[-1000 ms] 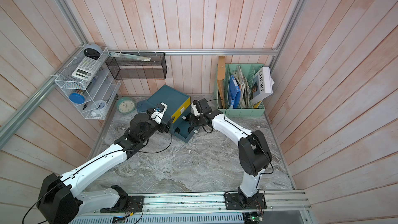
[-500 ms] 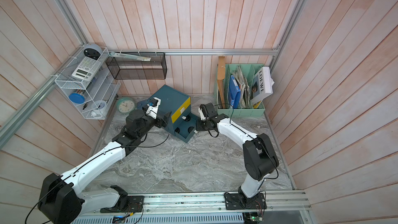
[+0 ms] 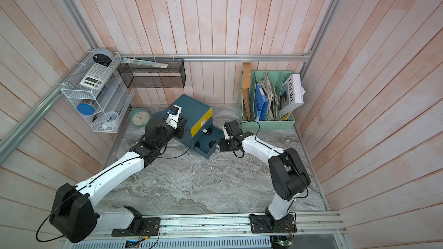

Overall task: Put the bluetooth earphones in the drawer according to color
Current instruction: Close the drawer in the storage box.

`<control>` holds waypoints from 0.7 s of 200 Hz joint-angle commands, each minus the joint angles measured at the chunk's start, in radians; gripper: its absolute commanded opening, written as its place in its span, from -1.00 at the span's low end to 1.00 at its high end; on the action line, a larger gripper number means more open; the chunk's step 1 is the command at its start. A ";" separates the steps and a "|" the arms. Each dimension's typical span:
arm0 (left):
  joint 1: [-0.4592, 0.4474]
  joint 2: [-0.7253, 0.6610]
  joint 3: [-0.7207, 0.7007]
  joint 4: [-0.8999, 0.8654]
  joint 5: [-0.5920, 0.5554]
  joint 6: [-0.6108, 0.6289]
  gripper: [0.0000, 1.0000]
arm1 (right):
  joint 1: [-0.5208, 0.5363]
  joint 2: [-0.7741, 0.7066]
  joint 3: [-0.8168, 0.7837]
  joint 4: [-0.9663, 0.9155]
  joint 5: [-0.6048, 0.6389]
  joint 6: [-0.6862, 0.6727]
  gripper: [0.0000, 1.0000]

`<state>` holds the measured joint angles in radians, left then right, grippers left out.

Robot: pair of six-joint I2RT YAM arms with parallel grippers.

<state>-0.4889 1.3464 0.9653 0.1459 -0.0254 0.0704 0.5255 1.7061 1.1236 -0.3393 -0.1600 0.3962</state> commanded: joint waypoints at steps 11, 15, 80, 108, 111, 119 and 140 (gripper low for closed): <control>0.007 0.042 0.016 -0.021 0.025 -0.018 -0.50 | -0.004 -0.018 -0.038 0.033 -0.017 0.024 -1.00; 0.007 0.047 0.016 -0.022 0.023 -0.022 -0.49 | -0.003 -0.017 -0.038 0.035 -0.018 0.026 -1.00; 0.007 0.067 0.003 -0.042 0.011 -0.024 -0.48 | -0.004 -0.001 -0.060 0.100 -0.033 0.054 -1.00; 0.007 0.078 0.018 -0.064 0.018 -0.028 -0.48 | -0.004 0.027 -0.044 0.134 -0.048 0.076 -1.00; 0.007 0.078 0.018 -0.066 0.018 -0.027 -0.48 | -0.004 0.031 -0.040 0.135 -0.050 0.077 -1.00; 0.007 0.078 0.019 -0.068 0.018 -0.028 -0.48 | -0.004 0.040 -0.032 0.141 -0.056 0.081 -1.00; 0.007 0.068 0.021 -0.085 0.011 0.002 -0.48 | -0.004 0.061 -0.008 0.150 -0.068 0.090 -1.00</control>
<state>-0.4870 1.4044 0.9707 0.1173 -0.0185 0.0559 0.5255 1.7313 1.0828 -0.2188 -0.2008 0.4633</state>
